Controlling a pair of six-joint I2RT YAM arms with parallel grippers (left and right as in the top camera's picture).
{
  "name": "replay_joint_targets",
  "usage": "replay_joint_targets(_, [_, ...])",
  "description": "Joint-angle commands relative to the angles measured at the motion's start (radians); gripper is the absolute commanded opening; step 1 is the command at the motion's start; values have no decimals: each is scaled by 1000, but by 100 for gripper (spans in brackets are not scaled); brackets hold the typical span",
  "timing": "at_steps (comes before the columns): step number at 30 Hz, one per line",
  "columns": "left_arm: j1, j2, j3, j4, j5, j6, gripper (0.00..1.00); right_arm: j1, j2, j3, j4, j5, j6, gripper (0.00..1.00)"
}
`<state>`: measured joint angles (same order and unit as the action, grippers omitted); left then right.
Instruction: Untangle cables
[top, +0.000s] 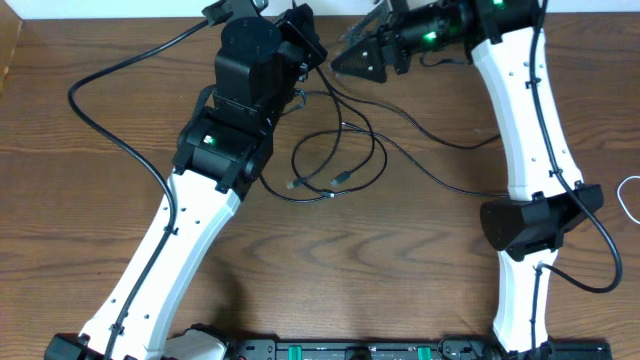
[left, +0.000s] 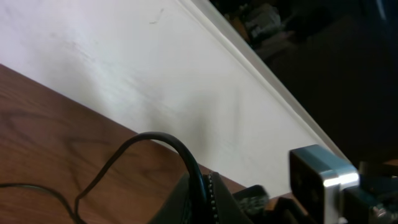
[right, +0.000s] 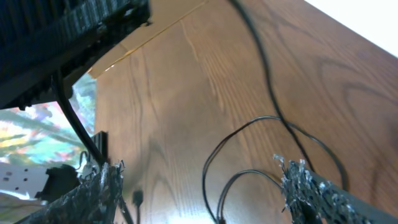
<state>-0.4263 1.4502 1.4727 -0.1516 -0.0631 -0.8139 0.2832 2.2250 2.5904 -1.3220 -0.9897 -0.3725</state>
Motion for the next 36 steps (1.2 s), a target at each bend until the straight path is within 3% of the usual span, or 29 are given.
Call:
replay_joint_targets(1, [7,-4,5,-10,-32,8,7,-5,-11,5,3,-17,2,80])
replay_joint_targets(9, [7,-2,5,-18,-32,-11,8,30,-11,5,2,-169,-55,80])
replay_joint_targets(13, [7,-2,5,-18,-31,-43,7,61,-9,5,3,-168,-55,74])
replay_joint_targets(16, [6,-2,5,-18,-23,-64,7,86,-3,5,15,-149,-55,59])
replay_joint_targets(21, [5,-3,5,-20,-8,-64,8,103,2,5,52,-55,33,15])
replay_joint_targets(24, [5,-3,5,-23,-8,-63,8,95,2,5,72,-14,91,1])
replay_joint_targets(26, [5,-3,5,-32,-8,-63,12,82,0,5,78,108,184,1])
replay_joint_targets(27, [5,-2,5,-48,-9,-43,22,65,0,5,70,247,266,1])
replay_joint_targets(29, [5,-2,5,-76,-13,18,33,39,0,5,44,397,337,1])
replay_joint_targets(33, [5,-2,4,-183,-93,153,44,-39,1,5,-32,625,410,1])
replay_joint_targets(36, [5,-2,4,-253,-133,215,46,-110,1,5,-82,647,417,1])
